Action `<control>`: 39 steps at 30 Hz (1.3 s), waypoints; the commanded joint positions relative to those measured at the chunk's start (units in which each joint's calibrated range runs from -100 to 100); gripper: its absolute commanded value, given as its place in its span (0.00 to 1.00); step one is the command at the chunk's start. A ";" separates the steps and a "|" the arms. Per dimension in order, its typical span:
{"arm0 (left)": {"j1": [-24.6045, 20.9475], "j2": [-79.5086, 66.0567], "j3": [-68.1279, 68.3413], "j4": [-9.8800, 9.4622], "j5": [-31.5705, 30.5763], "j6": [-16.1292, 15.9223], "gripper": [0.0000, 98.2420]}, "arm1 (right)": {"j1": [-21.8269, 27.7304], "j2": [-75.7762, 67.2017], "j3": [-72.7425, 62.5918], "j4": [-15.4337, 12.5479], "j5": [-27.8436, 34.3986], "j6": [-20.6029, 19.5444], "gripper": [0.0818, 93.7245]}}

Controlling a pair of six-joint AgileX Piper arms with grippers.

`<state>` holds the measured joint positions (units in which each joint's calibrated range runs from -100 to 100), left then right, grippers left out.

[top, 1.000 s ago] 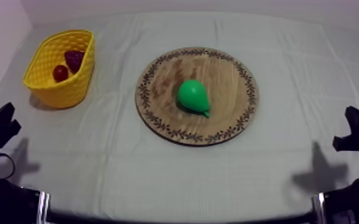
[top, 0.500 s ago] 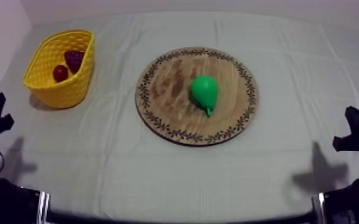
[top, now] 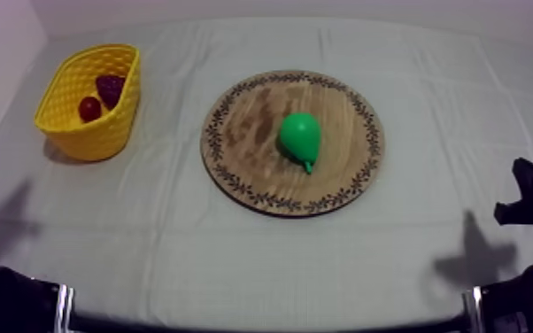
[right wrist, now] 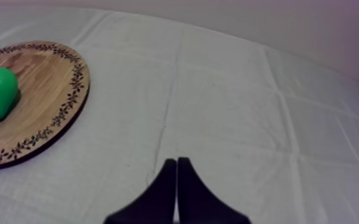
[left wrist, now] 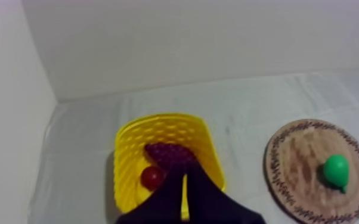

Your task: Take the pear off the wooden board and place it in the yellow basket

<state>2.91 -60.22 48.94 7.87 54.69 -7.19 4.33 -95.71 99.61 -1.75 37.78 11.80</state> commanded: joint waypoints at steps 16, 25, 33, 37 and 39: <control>19.74 40.62 -37.80 -8.62 3.98 7.43 0.00 | -0.04 -0.05 0.05 0.02 -0.04 -0.03 0.00; 27.76 52.65 -44.11 -12.28 5.80 10.92 0.00 | -0.04 -0.05 0.05 0.02 -0.04 -0.01 0.00; 32.87 61.41 -43.09 -14.83 2.61 12.00 0.00 | -0.04 -0.05 0.05 0.02 -0.04 -0.01 0.00; 34.24 65.71 -42.39 -15.24 -0.09 11.70 0.00 | -0.04 -0.05 0.05 0.02 -0.04 -0.01 0.00; 34.60 67.81 -42.85 -15.16 -0.71 10.99 0.00 | -0.04 -0.05 0.05 0.02 -0.04 -0.01 0.00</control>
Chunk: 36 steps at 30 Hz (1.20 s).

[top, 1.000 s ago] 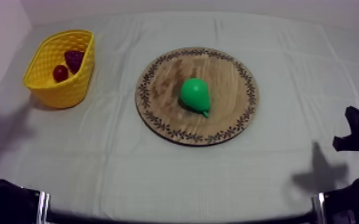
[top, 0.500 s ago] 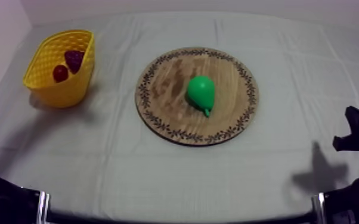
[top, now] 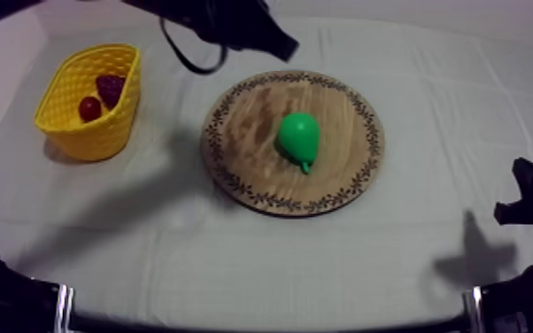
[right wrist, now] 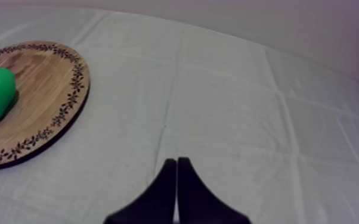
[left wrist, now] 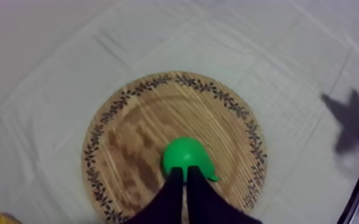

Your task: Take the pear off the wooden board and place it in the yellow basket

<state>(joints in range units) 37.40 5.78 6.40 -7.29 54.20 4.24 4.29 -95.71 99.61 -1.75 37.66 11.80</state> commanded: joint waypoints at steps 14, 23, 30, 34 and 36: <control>-0.09 12.07 -3.97 1.71 -2.55 -5.96 0.00 | 0.00 -0.05 0.05 0.02 0.08 -0.01 0.00; -0.58 14.19 -5.70 2.27 3.66 -6.28 0.58 | 0.00 -0.05 0.05 0.02 0.08 -0.01 0.00; -0.96 14.63 -5.35 3.82 10.26 -9.91 0.91 | 0.00 -0.05 0.05 0.02 0.08 -0.01 0.00; -1.12 15.00 -4.82 4.70 11.31 -11.87 0.96 | 0.00 -0.05 0.05 0.02 0.08 -0.01 0.00; -1.14 15.43 -4.72 5.06 11.21 -12.42 0.96 | 0.00 -0.05 0.05 0.02 0.08 -0.01 0.00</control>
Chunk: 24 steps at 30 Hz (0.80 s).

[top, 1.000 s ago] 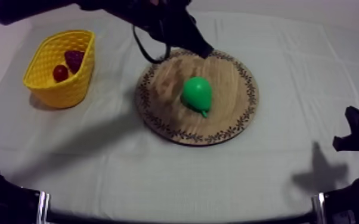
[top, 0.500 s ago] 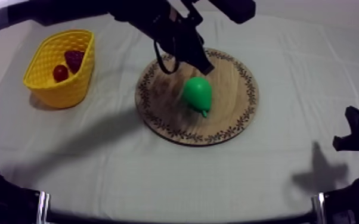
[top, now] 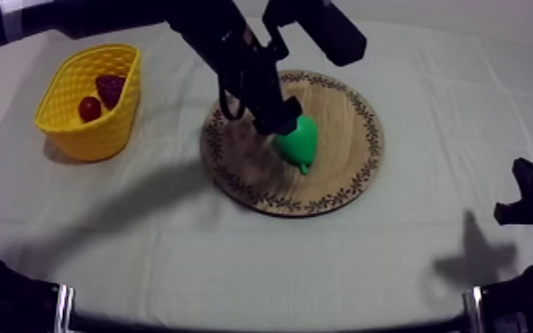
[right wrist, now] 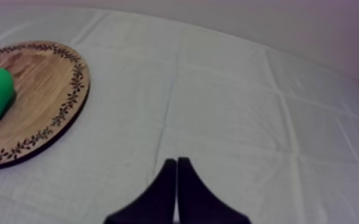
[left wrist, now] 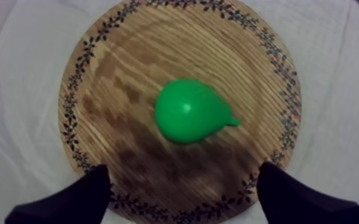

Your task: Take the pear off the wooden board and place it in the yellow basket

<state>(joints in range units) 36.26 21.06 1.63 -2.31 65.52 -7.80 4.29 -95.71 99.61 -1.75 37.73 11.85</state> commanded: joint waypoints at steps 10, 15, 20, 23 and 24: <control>-0.14 5.00 -0.92 0.76 -4.06 -3.85 0.97 | 0.00 -0.05 0.05 0.02 0.01 -0.05 0.00; -0.60 8.59 -2.31 0.65 -7.11 -6.57 0.96 | 0.00 -0.05 0.05 0.02 0.01 -0.05 0.00; -0.62 11.94 -4.46 0.69 -8.54 -9.27 0.95 | 0.00 -0.05 0.05 0.02 0.01 -0.05 0.00; -0.43 13.46 -4.66 0.71 -9.37 -11.44 0.95 | 0.00 -0.05 0.05 0.02 0.01 -0.05 0.00; -0.33 13.90 -4.49 0.75 -9.74 -12.23 0.95 | 0.00 -0.05 0.05 0.02 0.01 -0.05 0.00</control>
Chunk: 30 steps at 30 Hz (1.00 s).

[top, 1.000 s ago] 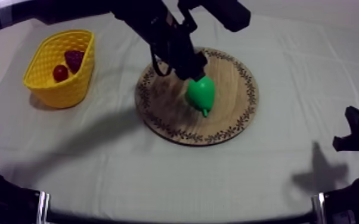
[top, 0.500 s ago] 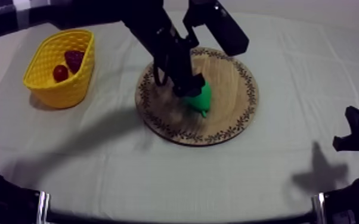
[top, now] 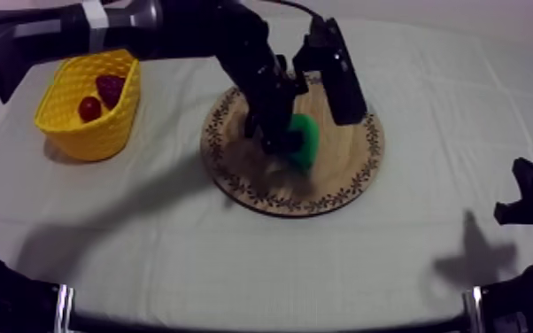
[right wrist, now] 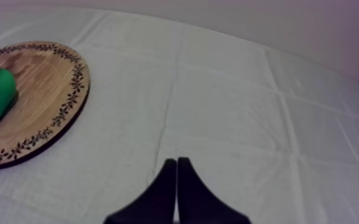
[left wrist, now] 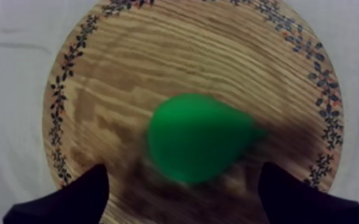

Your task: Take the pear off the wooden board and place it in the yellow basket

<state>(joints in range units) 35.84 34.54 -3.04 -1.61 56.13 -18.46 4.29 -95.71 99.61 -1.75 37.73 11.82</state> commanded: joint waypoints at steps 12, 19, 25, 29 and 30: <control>1.05 4.86 -0.25 0.84 -6.00 -6.75 0.88 | 0.00 -0.05 0.05 0.02 0.01 -0.02 0.00; 1.34 7.14 -1.85 0.58 -7.69 -6.27 0.82 | 0.00 -0.05 0.05 0.02 0.01 -0.02 0.00; 1.44 9.05 -2.01 -1.08 -7.66 -5.30 0.79 | 0.00 -0.05 0.05 0.02 0.01 -0.02 0.00; 1.19 10.05 -2.30 -1.83 -7.56 -4.97 0.77 | 0.00 -0.05 0.05 0.02 0.01 -0.02 0.00; 1.08 10.23 -2.51 -1.84 -7.57 -4.95 0.75 | 0.00 -0.05 0.05 0.02 0.01 -0.02 0.00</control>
<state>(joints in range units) 37.01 44.51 -5.50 -3.40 48.44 -23.40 4.29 -95.71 99.61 -1.75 37.81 11.78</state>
